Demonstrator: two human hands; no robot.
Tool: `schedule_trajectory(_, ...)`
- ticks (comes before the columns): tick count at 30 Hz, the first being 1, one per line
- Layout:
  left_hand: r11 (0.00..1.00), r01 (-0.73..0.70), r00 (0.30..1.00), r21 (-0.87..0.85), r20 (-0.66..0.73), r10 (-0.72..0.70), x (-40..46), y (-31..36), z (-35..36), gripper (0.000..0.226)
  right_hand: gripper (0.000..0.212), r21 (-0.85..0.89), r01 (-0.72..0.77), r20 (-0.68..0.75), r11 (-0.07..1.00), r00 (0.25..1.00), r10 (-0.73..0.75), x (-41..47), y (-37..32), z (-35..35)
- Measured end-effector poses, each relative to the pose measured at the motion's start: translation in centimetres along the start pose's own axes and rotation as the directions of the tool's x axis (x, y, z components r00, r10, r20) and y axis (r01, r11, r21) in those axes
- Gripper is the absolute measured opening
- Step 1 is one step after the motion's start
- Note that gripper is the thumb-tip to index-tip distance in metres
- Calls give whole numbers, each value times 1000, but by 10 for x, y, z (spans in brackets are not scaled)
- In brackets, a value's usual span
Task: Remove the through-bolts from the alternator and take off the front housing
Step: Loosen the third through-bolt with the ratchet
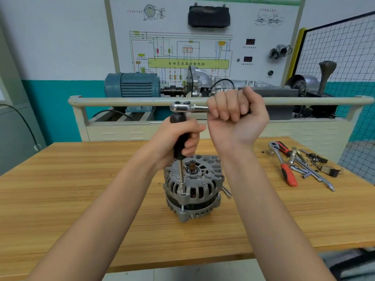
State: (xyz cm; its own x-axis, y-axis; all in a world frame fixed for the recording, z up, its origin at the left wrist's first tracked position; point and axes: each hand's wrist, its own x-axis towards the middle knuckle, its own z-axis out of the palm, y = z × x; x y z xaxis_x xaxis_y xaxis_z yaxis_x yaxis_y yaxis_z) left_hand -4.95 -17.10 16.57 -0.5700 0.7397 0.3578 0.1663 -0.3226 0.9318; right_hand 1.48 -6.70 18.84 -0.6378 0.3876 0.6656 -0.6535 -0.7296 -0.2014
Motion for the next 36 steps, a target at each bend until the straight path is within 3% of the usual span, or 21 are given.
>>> schedule_trajectory(3,998,64,991,-11,118,-62,0,3,-1,38,41,289,-140,-158,947,969,191,17,-3,-12)
schedule_trajectory(6,994,111,994,-22,29,-110,4,1,6,48,42,284,-91,-214,955,964,156,19,-2,-14)
schedule_trajectory(9,998,67,986,17,-152,-64,6,-2,13,51,45,158,1,-174,987,984,27,8,-4,-8)
schedule_trajectory(12,997,24,943,72,-333,2,7,-5,22,48,49,-113,162,-26,980,986,-166,-10,2,4)
schedule_trajectory(13,996,17,926,86,-377,16,8,-6,23,46,47,-234,271,65,934,963,-263,-17,8,9)
schedule_trajectory(15,994,14,904,106,-427,33,9,-5,26,34,37,-447,507,270,737,862,-429,-30,20,16)
schedule_trajectory(17,997,15,920,77,-393,17,9,-4,25,21,29,-552,592,386,587,806,-449,-38,30,22)
schedule_trajectory(18,998,9,926,66,-378,16,8,-5,23,23,29,-560,585,384,587,811,-441,-37,32,23)
schedule_trajectory(21,995,-23,931,95,-361,56,4,-7,15,37,40,-397,458,277,796,886,-371,-26,23,18)
schedule_trajectory(24,1000,3,979,27,-205,2,1,-2,4,41,44,-147,143,113,979,985,-127,-5,8,8)
schedule_trajectory(26,999,47,999,-1,-24,-47,-2,4,-2,36,43,58,-62,-14,996,998,63,8,2,0)
schedule_trajectory(28,999,48,996,-10,71,-47,-2,5,-5,35,42,217,-177,-108,960,973,203,20,0,-8)
schedule_trajectory(31,995,67,996,-76,69,-61,0,3,-2,41,41,275,-187,-197,943,949,246,27,4,-10)
schedule_trajectory(34,993,91,995,-76,-40,-94,4,2,3,49,42,160,-58,-212,985,973,92,18,4,-4)
schedule_trajectory(36,997,58,986,-48,-156,-65,4,0,8,54,44,16,42,-106,999,994,-40,4,6,1)
